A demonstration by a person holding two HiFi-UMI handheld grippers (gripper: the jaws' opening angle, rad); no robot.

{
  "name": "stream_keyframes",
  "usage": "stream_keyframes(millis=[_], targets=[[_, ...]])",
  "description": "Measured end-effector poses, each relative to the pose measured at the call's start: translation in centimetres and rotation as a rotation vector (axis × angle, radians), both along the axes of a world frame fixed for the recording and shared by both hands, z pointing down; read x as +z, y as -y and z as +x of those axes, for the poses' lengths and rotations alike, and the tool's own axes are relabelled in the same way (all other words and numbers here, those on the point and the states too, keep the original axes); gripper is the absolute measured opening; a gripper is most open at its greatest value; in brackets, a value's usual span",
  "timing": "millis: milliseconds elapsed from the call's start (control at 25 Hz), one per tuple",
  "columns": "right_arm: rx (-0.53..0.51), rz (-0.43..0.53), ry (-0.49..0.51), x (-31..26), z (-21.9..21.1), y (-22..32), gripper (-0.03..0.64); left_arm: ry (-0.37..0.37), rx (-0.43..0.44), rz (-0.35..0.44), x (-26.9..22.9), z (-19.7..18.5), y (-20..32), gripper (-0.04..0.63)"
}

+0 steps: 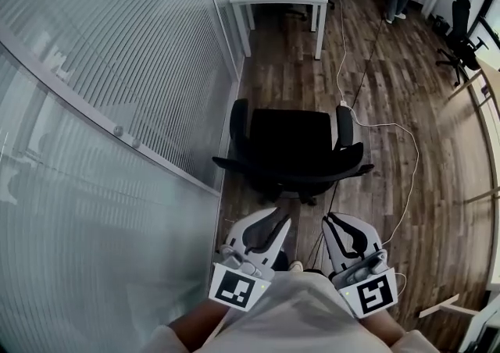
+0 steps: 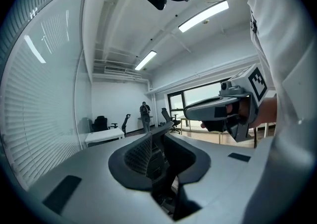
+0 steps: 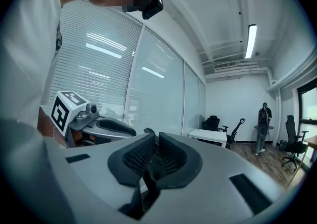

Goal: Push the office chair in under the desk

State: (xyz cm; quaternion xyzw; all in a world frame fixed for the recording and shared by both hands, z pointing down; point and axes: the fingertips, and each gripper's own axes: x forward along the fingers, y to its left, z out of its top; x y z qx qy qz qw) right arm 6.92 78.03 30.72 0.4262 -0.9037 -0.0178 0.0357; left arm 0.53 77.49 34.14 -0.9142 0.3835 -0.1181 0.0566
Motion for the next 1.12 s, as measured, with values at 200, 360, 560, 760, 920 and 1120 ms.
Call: stream_keyframes(millis=[200,360,560,760,920,1120], targets=[[0.014,0.011,-0.16,2.4,0.5,2.4,0.034,0.104,-0.006,-0.036,3.1,-2.0,3.3,0.12],[0.005,0.003,-0.371,6.0,1.7,4.1,0.045,0.254,0.005,-0.064,7.3,-3.9,5.5,0.163],[0.046,-0.054,-0.513,9.7,4.2,6.8,0.139,0.442,0.003,-0.077,11.8,-6.4,8.4,0.17],[0.056,-0.097,-0.738,14.1,6.7,8.8,0.173,0.628,0.006,-0.092,16.3,-8.5,10.9,0.186],[0.057,-0.144,-0.838,16.8,8.4,10.1,0.198,0.753,0.009,-0.084,18.4,-9.8,12.3,0.201],[0.039,-0.202,-0.917,20.1,9.9,11.6,0.222,0.87,-0.001,-0.094,21.3,-11.3,13.6,0.202]])
